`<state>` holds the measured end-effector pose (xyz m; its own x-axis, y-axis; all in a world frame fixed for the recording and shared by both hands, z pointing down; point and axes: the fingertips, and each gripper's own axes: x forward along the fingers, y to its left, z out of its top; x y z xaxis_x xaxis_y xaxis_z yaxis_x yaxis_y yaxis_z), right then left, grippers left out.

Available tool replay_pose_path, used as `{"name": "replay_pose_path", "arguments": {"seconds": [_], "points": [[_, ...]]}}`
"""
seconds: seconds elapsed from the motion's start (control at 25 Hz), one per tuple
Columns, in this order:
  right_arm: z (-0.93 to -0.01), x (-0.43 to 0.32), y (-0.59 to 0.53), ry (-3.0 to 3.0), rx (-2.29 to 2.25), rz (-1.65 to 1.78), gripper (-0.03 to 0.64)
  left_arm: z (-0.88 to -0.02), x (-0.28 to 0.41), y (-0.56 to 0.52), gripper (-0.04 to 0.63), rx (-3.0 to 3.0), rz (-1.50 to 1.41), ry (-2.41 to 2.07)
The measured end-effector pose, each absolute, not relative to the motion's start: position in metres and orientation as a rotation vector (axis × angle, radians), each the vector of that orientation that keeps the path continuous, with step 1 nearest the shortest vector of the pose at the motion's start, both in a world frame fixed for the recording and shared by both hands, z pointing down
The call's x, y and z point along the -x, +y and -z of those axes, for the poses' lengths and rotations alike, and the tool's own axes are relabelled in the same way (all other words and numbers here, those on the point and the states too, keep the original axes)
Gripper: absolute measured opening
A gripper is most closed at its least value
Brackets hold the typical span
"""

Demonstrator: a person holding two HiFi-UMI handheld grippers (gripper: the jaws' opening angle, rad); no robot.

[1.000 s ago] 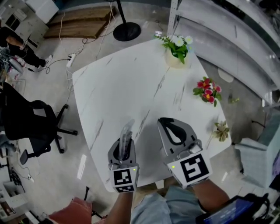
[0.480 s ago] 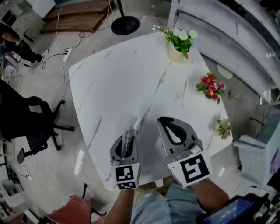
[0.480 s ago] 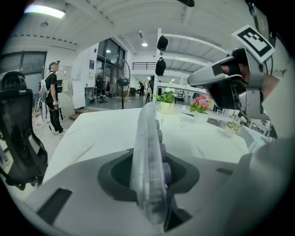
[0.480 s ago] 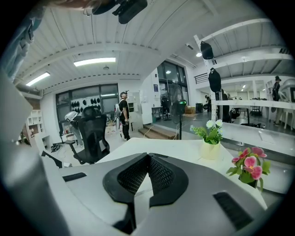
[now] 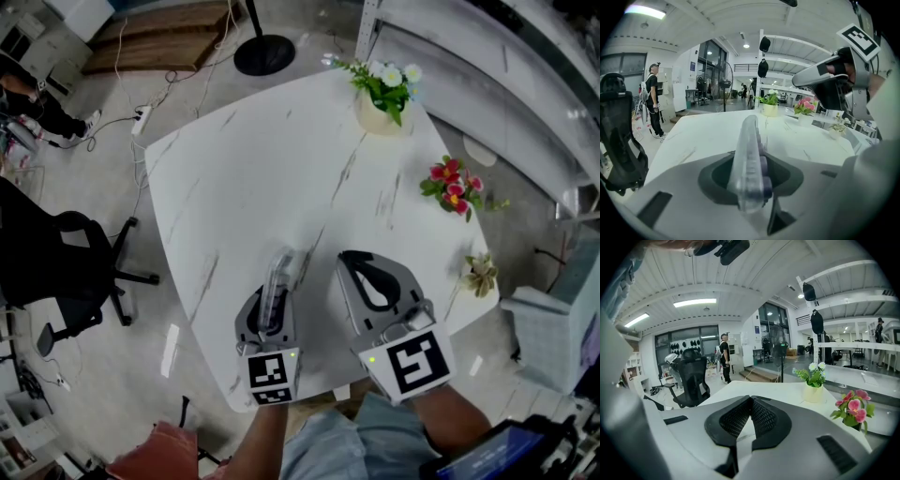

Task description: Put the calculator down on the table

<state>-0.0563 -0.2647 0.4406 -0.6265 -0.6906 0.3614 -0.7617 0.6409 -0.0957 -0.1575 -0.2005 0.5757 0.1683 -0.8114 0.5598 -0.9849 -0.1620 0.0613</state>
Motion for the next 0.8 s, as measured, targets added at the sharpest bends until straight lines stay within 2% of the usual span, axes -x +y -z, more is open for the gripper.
{"name": "replay_pose_path", "arguments": {"seconds": [0.64, 0.8], "points": [[-0.443, 0.071, -0.267, -2.559, -1.184, -0.340, 0.018, -0.581, 0.178, -0.208, 0.307, -2.036, -0.589, -1.726], [-0.444, 0.074, -0.268, -2.549, -1.190, -0.342, 0.018, -0.581, 0.182, -0.211, 0.322, -2.047, -0.590, -1.728]]}}
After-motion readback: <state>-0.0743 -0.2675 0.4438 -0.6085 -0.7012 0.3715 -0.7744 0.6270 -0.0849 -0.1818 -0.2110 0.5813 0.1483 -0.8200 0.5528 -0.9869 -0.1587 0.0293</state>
